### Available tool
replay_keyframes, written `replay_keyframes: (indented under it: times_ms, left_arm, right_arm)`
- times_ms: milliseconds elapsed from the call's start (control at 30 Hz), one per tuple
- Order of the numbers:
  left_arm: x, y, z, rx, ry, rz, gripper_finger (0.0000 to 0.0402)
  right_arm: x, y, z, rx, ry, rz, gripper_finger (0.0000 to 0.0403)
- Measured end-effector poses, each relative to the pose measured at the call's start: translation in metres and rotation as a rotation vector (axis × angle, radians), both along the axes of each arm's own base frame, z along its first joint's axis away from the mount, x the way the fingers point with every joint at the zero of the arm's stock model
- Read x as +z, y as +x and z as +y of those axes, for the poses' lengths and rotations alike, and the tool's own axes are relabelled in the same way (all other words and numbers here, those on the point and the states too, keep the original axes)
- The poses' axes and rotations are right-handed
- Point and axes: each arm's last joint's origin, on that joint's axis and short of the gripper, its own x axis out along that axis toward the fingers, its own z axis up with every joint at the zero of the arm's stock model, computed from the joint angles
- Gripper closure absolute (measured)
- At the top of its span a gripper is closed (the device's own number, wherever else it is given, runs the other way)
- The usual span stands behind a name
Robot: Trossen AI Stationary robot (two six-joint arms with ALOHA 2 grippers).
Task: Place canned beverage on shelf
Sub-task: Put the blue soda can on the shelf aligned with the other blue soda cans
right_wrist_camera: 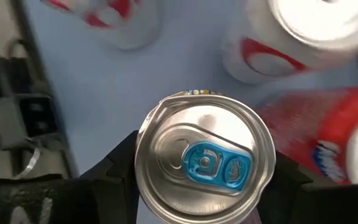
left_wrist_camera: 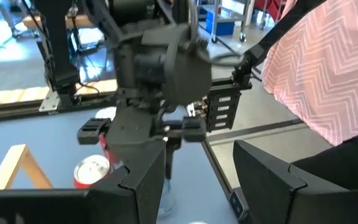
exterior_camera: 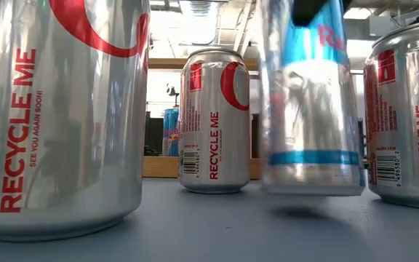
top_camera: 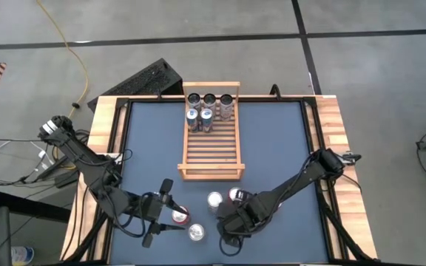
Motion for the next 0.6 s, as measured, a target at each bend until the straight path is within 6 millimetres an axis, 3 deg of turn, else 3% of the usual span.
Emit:
replay_keyframes:
  times_ms: [300,600]
  left_arm:
    - [-0.001,0.000,0.000,0.001,-0.006,0.013,0.0223]
    - [-0.002,0.000,0.000,0.001,-0.005,0.017,0.0223]
  right_arm:
    - [0.005,0.012,0.001,0.023,0.036,-0.115,0.0180]
    - [0.003,0.009,-0.007,0.051,-0.016,-0.057,0.0180]
